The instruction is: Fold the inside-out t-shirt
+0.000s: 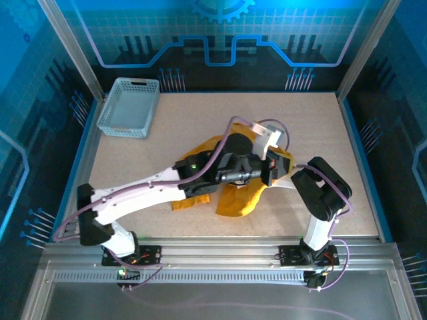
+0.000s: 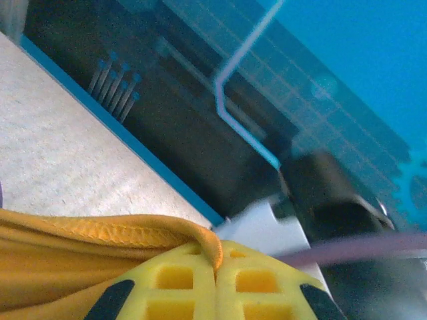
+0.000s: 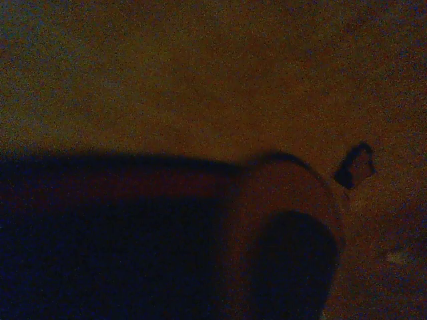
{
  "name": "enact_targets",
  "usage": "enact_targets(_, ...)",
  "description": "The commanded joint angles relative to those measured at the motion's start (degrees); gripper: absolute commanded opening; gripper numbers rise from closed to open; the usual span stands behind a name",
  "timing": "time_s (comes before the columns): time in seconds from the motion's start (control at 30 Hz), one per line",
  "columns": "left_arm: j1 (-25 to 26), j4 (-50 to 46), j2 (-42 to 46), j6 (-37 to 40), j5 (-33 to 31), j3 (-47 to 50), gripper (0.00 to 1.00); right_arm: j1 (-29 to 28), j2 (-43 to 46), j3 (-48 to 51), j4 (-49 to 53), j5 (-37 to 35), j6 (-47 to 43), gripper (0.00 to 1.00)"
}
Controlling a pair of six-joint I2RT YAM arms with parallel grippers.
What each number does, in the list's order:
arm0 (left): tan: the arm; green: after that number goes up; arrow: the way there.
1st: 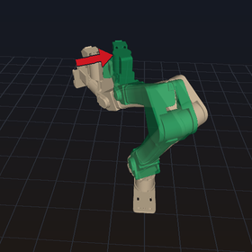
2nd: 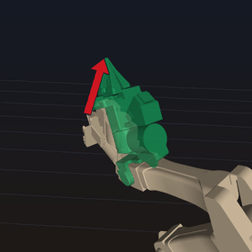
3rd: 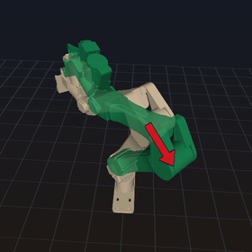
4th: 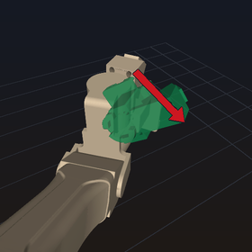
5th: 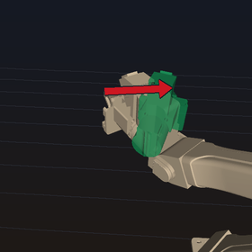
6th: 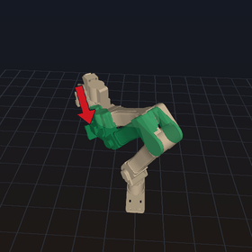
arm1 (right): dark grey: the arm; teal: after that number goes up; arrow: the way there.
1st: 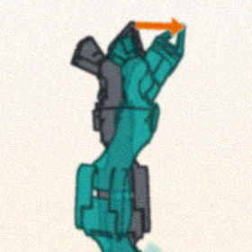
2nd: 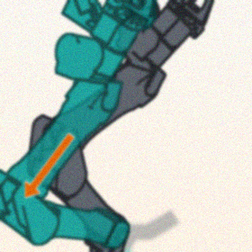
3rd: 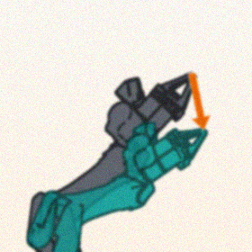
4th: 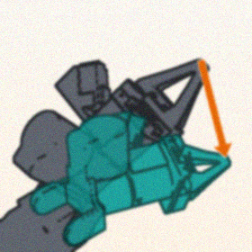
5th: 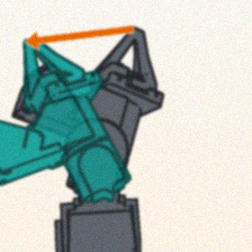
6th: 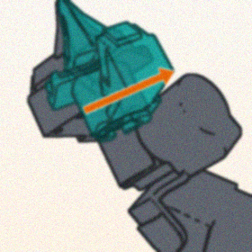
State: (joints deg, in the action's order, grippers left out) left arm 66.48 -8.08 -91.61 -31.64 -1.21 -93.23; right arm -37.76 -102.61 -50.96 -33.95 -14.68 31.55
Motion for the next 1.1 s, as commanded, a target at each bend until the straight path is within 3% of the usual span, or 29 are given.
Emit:
enact_targets(0.0, 2.78, 7.59, -4.60, -4.36, 10.95, -5.89, 0.00, 0.80, -3.86, -5.27, 3.60, 7.16, 1.88, 0.77)
enact_targets(0.23, 2.65, 5.39, -9.04, -3.34, 8.84, -6.50, 0.00, 2.98, -7.49, -14.51, 14.82, 14.38, 2.38, 0.82)
enact_targets(0.37, 2.47, 7.07, -9.46, -3.77, 8.16, -5.46, 0.00, 3.24, -10.30, -16.89, 17.68, 17.06, 3.02, 0.91)
enact_targets(0.67, 1.30, 9.50, -6.56, -1.76, 6.92, -6.41, 0.00, 2.54, -17.75, -21.81, 22.91, 15.43, 5.36, 0.91)
enact_targets(0.77, 1.24, 9.84, -4.96, 0.75, 6.95, -7.44, 0.00, 2.94, -18.85, -21.10, 19.04, 17.19, 7.41, 0.91)
enact_targets(0.9, 1.50, 8.77, -5.62, 2.18, 11.70, -11.94, 0.00, 4.77, -18.36, -15.89, 0.12, 24.85, 15.92, 0.92)
enact_targets(0.97, 1.66, 3.93, -7.65, 3.98, 13.88, -17.03, 0.00, 4.53, -16.83, -17.59, 3.08, 24.07, 14.78, 0.91)
enact_targets(1.07, 1.66, -1.39, -11.15, 5.14, 15.74, -23.21, 0.00, 1.73, -14.22, -21.18, 12.28, 15.76, 6.18, 0.91)
